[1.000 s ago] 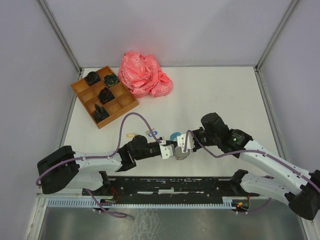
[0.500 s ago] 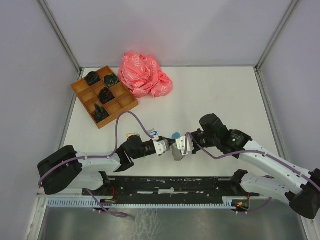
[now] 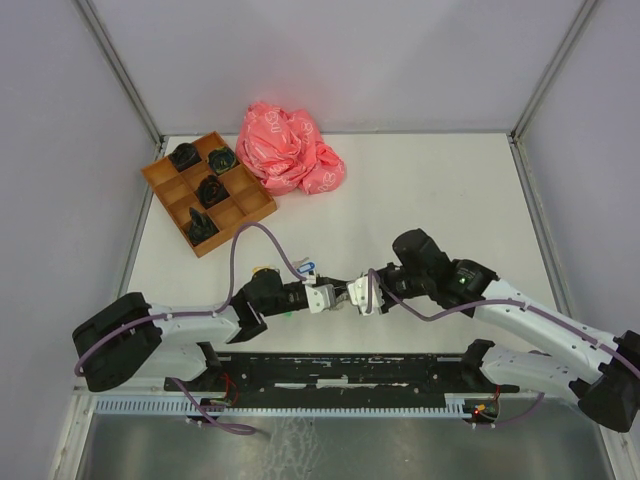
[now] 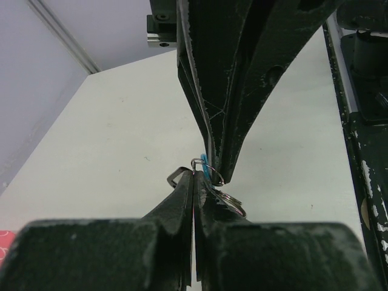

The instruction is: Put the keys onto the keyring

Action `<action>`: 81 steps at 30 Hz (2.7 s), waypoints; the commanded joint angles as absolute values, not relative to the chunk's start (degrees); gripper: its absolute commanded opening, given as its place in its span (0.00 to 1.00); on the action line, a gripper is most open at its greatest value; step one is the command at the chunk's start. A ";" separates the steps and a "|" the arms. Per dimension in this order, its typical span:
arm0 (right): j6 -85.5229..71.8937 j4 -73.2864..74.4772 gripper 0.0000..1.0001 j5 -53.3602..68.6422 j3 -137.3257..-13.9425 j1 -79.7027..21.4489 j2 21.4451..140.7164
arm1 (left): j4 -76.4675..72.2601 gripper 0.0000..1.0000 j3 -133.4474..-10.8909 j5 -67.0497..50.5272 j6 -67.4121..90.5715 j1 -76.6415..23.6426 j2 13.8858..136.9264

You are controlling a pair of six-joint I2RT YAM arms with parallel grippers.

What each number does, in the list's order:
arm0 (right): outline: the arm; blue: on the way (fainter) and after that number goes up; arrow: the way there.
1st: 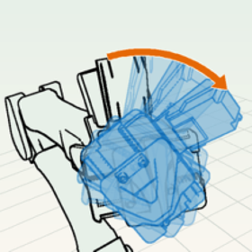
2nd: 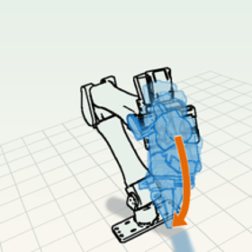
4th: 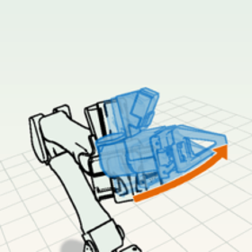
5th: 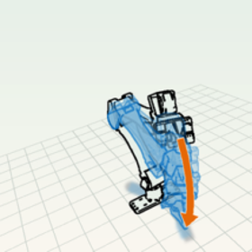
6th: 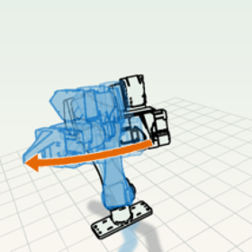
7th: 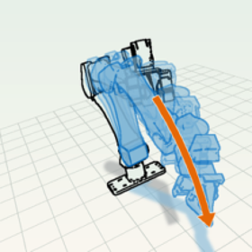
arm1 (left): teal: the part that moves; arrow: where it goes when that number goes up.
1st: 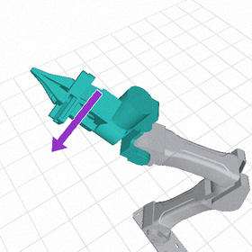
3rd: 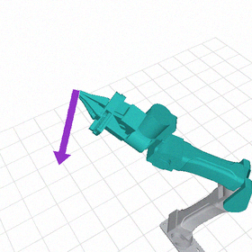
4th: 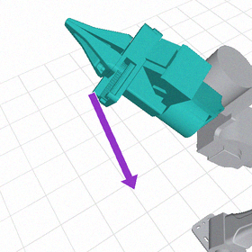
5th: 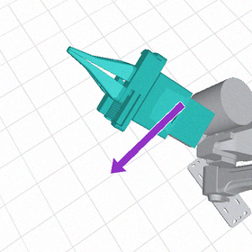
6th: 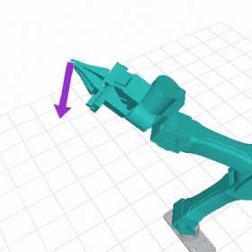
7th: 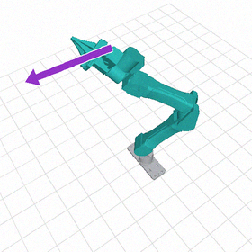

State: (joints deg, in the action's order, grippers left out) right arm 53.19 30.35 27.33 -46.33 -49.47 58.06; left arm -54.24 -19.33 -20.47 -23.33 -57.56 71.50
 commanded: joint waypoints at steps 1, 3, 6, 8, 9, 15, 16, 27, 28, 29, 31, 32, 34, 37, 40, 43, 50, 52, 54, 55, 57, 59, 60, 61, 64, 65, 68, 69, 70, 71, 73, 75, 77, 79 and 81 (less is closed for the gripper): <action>51.59 25.40 0.01 26.45 -48.39 -50.01 57.71 | -55.34 0.03 -21.74 -25.31 -26.76 -57.83 69.76; 51.33 25.69 0.00 25.09 -48.28 -50.01 57.37 | -55.28 0.03 -21.52 -24.71 -27.13 -57.83 69.53; 51.33 26.39 0.01 22.77 -47.85 -50.02 56.30 | -55.37 0.03 -21.12 -23.04 -27.25 -57.83 68.95; 51.22 26.77 0.01 21.17 -47.42 -49.97 55.57 | -55.46 0.03 -20.76 -21.93 -27.16 -57.84 68.46; 50.98 26.80 0.01 20.60 -47.19 -49.93 55.36 | -55.55 0.03 -20.74 -21.54 -27.08 -57.83 68.35; 47.14 25.11 0.01 18.35 -45.83 -49.92 54.78 | -57.38 0.03 -19.97 -19.62 -25.15 -57.84 68.57; 46.39 24.45 0.01 18.15 -45.49 -49.94 54.68 | -57.89 0.03 -19.88 -19.45 -24.77 -57.88 68.73; 41.81 22.33 0.01 15.25 -44.65 -49.83 55.17 | -58.73 0.03 -20.13 -16.41 -22.02 -57.85 69.55; 41.24 22.32 0.02 13.80 -44.65 -49.83 54.92 | -58.72 0.03 -20.05 -15.83 -21.65 -57.85 69.53; 40.59 22.40 0.03 12.81 -44.64 -49.83 54.62 | -58.68 0.03 -20.04 -15.23 -21.24 -57.83 69.52; 39.30 22.69 0.08 11.41 -44.56 -49.82 54.13 | -58.52 0.03 -20.04 -14.15 -20.32 -57.87 69.60; 38.42 22.82 0.10 10.86 -44.57 -49.71 53.88 | -58.49 0.03 -20.04 -13.45 -19.92 -57.84 69.67; 35.86 23.04 0.16 9.74 -44.47 -49.74 53.43 | -58.49 0.03 -20.04 -12.60 -19.27 -57.88 69.91; 33.01 23.82 0.21 8.26 -44.32 -49.76 52.50 | -58.67 0.03 -20.04 -11.72 -18.73 -57.82 70.05; 30.70 24.74 0.24 6.91 -43.92 -49.60 51.06 | -58.55 0.03 -20.02 -11.35 -18.74 -57.83 70.01; 28.95 25.18 0.27 7.47 -43.32 -49.32 49.69 | -58.54 0.03 -20.04 -11.17 -18.74 -57.85 69.88; 22.33 20.31 0.35 10.65 -39.89 -49.00 47.71 | -58.53 0.03 -19.78 -11.14 -18.49 -57.83 69.68; 20.26 17.16 0.36 11.39 -38.41 -48.87 47.47 | -58.53 0.03 -19.71 -11.16 -18.53 -57.86 69.53; 18.14 13.78 0.36 11.87 -37.05 -48.79 47.53 | -58.54 0.03 -19.64 -11.16 -18.53 -57.90 69.46; 17.02 12.30 0.36 11.81 -36.48 -48.78 47.61 | -58.58 0.03 -19.67 -11.14 -18.54 -57.84 69.41; 15.22 9.50 0.36 11.70 -35.36 -48.74 47.83 | -58.54 0.03 -19.68 -11.21 -18.47 -57.83 69.41; 14.27 7.44 0.36 11.52 -34.55 -48.78 48.11 | -58.55 0.03 -19.68 -11.28 -18.46 -57.90 69.43; 14.04 6.71 0.36 11.24 -34.08 -48.76 48.16 | -58.55 0.03 -19.69 -11.40 -18.46 -57.91 69.48; 13.80 6.06 0.36 10.74 -33.70 -48.78 48.09 | -58.65 0.03 -19.67 -11.49 -18.48 -57.84 69.56; 13.56 4.20 0.36 9.48 -32.68 -48.69 47.46 | -58.77 0.03 -19.71 -11.56 -18.56 -57.83 69.52; 13.54 3.62 0.36 9.37 -32.36 -48.69 47.32 | -58.76 0.03 -19.77 -11.60 -18.56 -57.83 69.60; 13.54 2.96 0.36 9.64 -32.25 -48.69 47.44 | -58.83 0.03 -19.78 -11.71 -18.59 -57.88 69.61; 13.55 2.80 0.36 9.80 -32.18 -48.65 47.46 | -58.85 0.03 -19.72 -11.77 -18.55 -57.84 69.61; 13.54 2.49 0.35 9.84 -32.09 -48.64 47.49 | -58.80 0.03 -19.75 -11.78 -18.60 -57.82 69.65; 13.61 2.14 0.35 9.88 -31.97 -48.62 47.45 | -58.84 0.03 -19.78 -11.81 -18.56 -57.84 69.69; 13.62 1.36 0.35 9.98 -31.76 -48.60 47.28 | -58.80 0.03 -19.83 -11.85 -18.59 -57.84 69.70; 13.75 1.04 0.34 9.89 -31.68 -48.63 47.29 | -58.82 0.03 -19.90 -11.86 -18.55 -57.81 69.78; 13.92 0.99 0.34 9.83 -31.70 -48.59 47.44 | -58.89 0.03 -19.95 -11.90 -18.59 -57.83 69.79; 14.05 1.05 0.32 9.98 -31.79 -48.60 47.53 | -58.97 0.03 -19.95 -12.02 -18.59 -57.80 69.79; 14.18 1.08 0.31 10.15 -31.67 -48.60 47.55 | -58.97 0.03 -19.95 -12.04 -18.60 -57.83 69.81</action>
State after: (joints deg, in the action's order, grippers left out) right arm 14.57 4.21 10.22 -31.97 -48.84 48.42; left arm -54.17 -19.31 -12.10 -20.56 -57.63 69.97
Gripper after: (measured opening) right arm 0.322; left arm 0.027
